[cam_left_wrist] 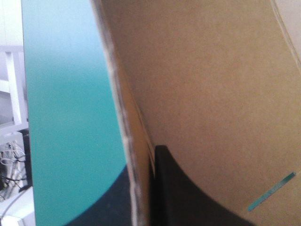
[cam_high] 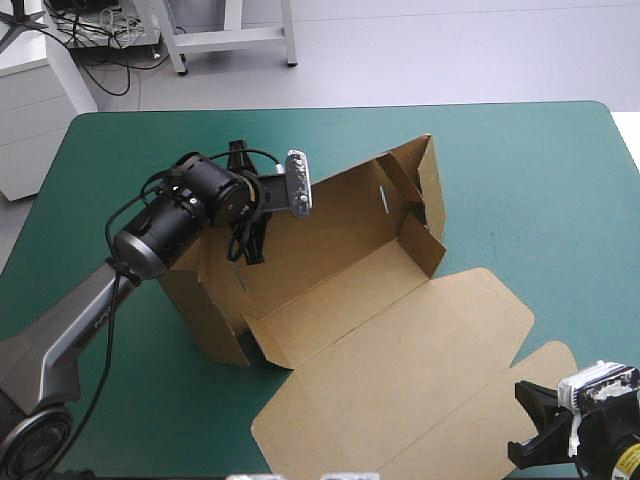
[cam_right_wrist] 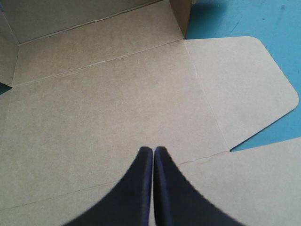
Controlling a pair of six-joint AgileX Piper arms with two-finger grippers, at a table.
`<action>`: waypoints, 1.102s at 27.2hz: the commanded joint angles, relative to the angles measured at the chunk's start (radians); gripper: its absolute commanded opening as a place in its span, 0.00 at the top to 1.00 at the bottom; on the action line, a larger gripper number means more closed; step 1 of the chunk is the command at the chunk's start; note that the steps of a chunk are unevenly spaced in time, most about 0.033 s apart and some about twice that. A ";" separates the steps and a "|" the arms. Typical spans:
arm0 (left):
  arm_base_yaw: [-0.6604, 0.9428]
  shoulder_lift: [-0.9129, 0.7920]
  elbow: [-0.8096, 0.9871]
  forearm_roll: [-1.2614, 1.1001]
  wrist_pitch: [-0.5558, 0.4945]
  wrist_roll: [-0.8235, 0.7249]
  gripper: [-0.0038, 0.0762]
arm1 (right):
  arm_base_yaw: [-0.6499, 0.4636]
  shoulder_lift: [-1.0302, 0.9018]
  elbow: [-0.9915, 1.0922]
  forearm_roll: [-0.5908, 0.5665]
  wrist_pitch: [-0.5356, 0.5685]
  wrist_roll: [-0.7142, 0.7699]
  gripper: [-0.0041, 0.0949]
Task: Fold the box
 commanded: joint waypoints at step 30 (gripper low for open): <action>-0.337 -0.223 0.569 1.033 -0.475 -0.804 0.96 | -0.003 0.012 -0.024 -0.054 -0.103 0.016 0.95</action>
